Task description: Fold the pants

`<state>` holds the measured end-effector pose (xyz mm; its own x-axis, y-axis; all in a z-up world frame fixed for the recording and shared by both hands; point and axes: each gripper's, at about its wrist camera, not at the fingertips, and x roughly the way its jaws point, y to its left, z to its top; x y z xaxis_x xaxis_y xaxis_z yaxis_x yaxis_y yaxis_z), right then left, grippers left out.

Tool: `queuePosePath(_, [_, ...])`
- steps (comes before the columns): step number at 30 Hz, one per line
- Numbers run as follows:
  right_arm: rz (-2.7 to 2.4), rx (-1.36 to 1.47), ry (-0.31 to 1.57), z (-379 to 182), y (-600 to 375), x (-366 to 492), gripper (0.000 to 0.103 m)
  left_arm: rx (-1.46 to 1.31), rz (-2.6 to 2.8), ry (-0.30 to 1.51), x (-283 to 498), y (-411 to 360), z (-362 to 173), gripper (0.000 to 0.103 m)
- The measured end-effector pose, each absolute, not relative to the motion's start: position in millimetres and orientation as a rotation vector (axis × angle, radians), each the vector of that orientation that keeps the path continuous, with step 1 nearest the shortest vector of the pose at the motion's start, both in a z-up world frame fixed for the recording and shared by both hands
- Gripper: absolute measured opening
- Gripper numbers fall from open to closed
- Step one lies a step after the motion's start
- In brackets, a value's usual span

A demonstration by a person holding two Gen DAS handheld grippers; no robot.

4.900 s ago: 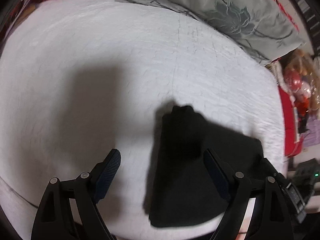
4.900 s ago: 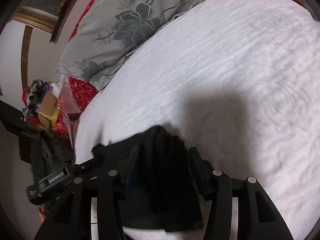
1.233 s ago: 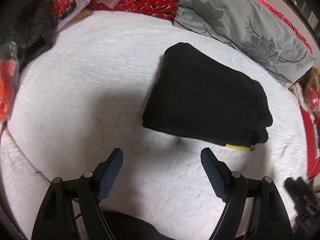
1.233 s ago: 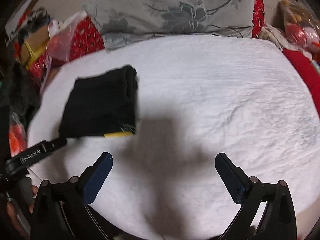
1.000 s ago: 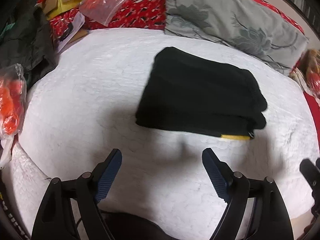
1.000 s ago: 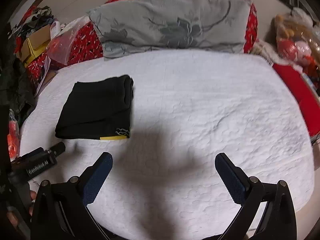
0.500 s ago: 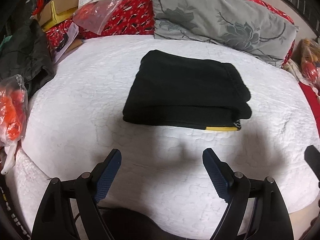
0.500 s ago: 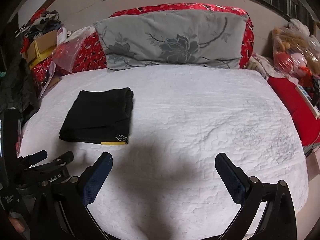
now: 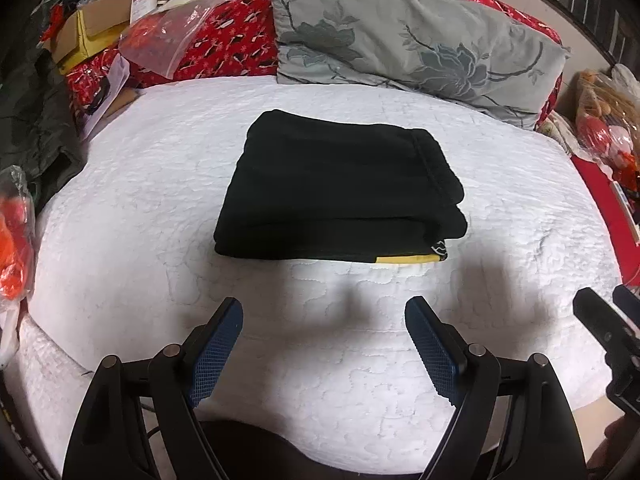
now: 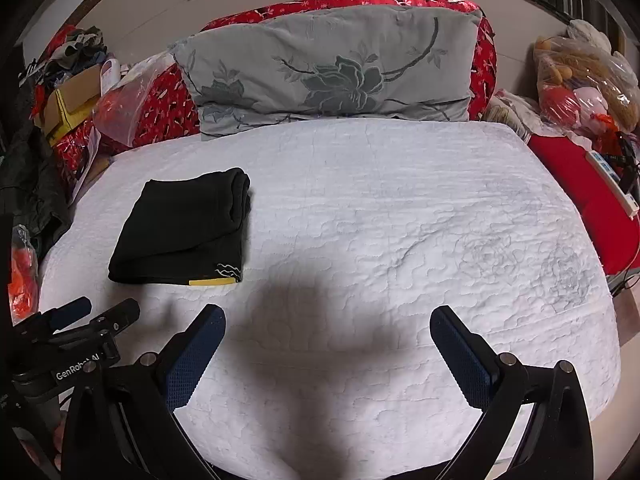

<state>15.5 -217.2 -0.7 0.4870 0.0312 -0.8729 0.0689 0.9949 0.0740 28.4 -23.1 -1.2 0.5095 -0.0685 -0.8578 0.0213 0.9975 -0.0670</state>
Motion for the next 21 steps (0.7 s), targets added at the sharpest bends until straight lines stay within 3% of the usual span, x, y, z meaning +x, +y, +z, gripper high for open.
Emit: queuePosePath(21, [-0.069,0.149,1.073,-2,-237,13,0.103,0.008,-0.042,1.027,21,-48,-1,0.085])
